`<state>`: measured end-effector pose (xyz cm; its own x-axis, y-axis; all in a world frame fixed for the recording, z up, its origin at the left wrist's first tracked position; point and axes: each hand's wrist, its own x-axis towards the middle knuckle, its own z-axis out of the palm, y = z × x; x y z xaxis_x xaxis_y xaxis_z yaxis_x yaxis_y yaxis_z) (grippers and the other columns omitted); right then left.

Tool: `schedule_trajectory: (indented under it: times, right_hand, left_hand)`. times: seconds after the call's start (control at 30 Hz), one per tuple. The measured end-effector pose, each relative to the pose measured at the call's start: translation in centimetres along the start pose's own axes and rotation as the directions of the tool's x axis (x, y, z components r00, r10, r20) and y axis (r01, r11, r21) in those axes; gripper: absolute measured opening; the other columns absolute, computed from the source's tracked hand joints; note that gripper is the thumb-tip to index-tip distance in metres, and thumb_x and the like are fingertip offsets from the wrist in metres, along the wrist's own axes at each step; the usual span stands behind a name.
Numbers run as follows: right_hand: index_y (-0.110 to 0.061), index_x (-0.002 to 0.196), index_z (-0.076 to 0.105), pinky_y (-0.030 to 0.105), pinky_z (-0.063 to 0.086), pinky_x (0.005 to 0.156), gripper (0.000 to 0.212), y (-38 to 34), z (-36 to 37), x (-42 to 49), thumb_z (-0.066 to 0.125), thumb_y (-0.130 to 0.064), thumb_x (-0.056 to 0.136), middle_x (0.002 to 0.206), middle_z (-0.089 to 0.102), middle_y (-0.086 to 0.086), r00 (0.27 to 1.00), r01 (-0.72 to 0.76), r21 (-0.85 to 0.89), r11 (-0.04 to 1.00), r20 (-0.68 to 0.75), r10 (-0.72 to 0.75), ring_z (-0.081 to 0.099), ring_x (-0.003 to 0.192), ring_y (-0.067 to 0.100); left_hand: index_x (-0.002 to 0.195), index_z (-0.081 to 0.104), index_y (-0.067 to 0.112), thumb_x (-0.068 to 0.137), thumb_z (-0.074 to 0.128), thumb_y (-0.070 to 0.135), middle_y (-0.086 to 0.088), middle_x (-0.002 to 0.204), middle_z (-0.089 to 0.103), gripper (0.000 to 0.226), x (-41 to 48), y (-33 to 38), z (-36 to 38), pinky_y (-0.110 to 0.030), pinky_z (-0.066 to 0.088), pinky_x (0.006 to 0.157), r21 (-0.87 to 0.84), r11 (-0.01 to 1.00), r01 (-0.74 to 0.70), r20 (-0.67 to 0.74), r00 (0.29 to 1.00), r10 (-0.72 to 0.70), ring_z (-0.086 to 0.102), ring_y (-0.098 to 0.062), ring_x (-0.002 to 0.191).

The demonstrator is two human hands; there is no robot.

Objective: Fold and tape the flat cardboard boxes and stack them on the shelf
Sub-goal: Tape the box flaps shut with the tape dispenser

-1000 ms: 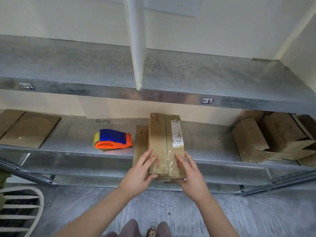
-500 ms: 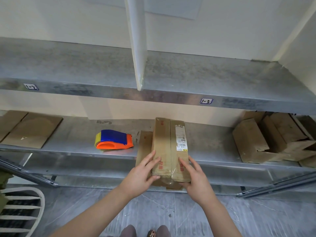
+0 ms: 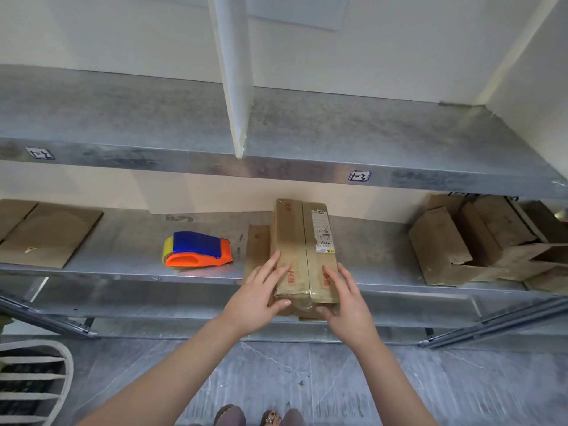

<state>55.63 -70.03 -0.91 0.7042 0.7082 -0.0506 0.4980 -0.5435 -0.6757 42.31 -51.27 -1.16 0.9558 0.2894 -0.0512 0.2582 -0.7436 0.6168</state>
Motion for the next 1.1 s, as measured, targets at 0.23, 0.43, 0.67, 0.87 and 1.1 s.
schedule_trajectory:
  times: [0.23, 0.43, 0.67, 0.87, 1.1]
  right_hand:
    - [-0.041, 0.149, 0.027, 0.034, 0.044, 0.107, 0.092, 0.4, -0.1, -0.5, 0.081, -0.02, 0.078, 0.159, 0.02, -0.009, 1.0, -0.025, 0.064, 0.998, 0.007, 0.024, 0.033, 0.14, 0.01]
    - [-0.041, 0.147, 0.034, 0.033, 0.049, 0.101, 0.087, -0.3, -0.8, 0.4, 0.08, -0.015, 0.078, 0.157, 0.023, -0.016, 0.997, 0.011, 0.111, 0.994, -0.082, -0.002, 0.045, 0.124, -0.002]
    - [-0.037, 0.148, 0.034, 0.03, 0.035, 0.111, 0.082, -1.0, -1.0, 4.3, 0.071, -0.003, 0.083, 0.159, 0.023, 0.003, 0.999, -0.047, 0.025, 0.999, 0.005, 0.047, 0.035, 0.141, 0.021]
    - [-0.042, 0.146, 0.033, 0.01, 0.034, 0.105, 0.089, 0.6, -0.8, 3.5, 0.079, -0.009, 0.078, 0.159, 0.023, 0.0, 1.0, -0.01, 0.099, 0.995, 0.022, 0.008, 0.028, 0.144, 0.016]
    - [-0.055, 0.146, 0.014, 0.032, 0.029, 0.113, 0.098, 0.9, -0.4, 1.4, 0.081, -0.035, 0.076, 0.161, 0.012, -0.009, 1.0, 0.005, 0.08, 0.997, -0.015, -0.004, 0.022, 0.143, 0.006]
  left_hand:
    - [0.151, 0.009, 0.042, 0.086, 0.068, 0.04, 0.023, 0.157, -0.016, 0.087, -0.1, 0.4, -0.2, -0.035, 0.03, 0.116, -0.03, 0.999, 0.022, -0.006, 1.0, -0.022, 0.016, -0.01, 0.146]
    - [0.15, 0.022, 0.039, 0.09, 0.066, 0.031, 0.015, 0.159, -0.013, 0.075, 1.1, 1.1, -1.4, -0.017, 0.014, 0.112, -0.094, 0.995, -0.016, -0.04, 0.999, 0.013, 0.012, -0.001, 0.143]
    - [0.149, 0.027, 0.035, 0.091, 0.065, 0.023, 0.001, 0.162, 0.002, 0.07, 3.9, 0.7, -3.1, -0.02, 0.012, 0.111, -0.073, 0.99, 0.123, 0.018, 0.992, -0.122, 0.016, -0.018, 0.147]
    - [0.15, 0.02, 0.039, 0.088, 0.068, 0.028, 0.008, 0.162, -0.006, 0.079, 3.4, 0.3, -1.5, -0.016, 0.012, 0.108, -0.097, 0.989, 0.108, 0.014, 0.994, -0.107, 0.013, -0.013, 0.147]
    - [0.151, 0.01, 0.043, 0.086, 0.069, 0.036, 0.015, 0.16, -0.009, 0.088, 2.1, 0.0, -1.3, -0.031, 0.019, 0.116, -0.044, 0.995, 0.089, -0.001, 0.996, -0.089, 0.011, -0.013, 0.147]
